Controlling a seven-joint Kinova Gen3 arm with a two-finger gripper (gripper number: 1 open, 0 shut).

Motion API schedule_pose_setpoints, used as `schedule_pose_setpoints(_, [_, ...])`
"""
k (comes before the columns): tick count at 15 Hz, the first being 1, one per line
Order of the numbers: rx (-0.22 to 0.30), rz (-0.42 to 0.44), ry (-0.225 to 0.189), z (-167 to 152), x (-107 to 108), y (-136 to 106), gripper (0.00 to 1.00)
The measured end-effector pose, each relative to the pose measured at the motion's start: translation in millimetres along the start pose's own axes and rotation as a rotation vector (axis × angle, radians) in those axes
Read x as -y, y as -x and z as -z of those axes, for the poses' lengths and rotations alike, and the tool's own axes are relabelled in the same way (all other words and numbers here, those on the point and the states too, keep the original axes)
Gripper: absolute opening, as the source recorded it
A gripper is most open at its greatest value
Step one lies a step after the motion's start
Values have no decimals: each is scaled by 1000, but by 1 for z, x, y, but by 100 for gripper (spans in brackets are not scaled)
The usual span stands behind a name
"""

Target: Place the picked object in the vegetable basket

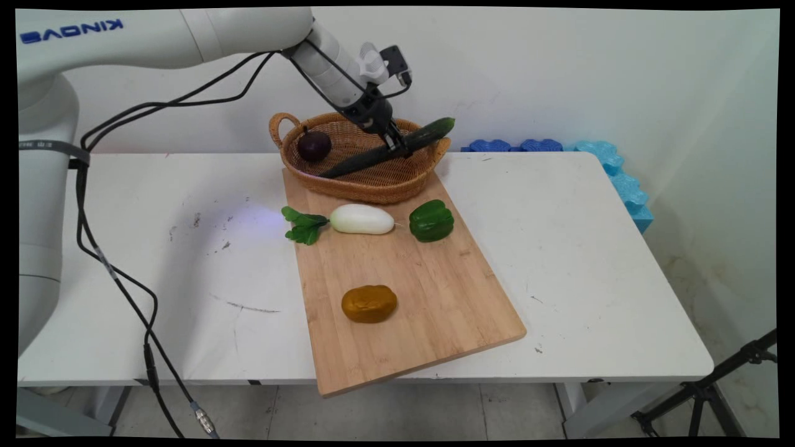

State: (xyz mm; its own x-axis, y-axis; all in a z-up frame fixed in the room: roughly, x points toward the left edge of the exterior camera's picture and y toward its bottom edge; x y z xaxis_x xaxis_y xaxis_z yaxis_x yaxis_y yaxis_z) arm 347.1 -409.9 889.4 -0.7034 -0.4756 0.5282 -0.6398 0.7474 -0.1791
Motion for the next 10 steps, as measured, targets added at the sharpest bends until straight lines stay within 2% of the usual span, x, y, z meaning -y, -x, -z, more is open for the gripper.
schedule_pose_setpoints(4, [22, 4, 8, 2, -6, 9, 0])
schedule_pose_setpoints(5, [25, 5, 9, 3, -7, 10, 100])
schedule_pose_setpoints(10, [39, 6, 1, 8, -11, 17, 100])
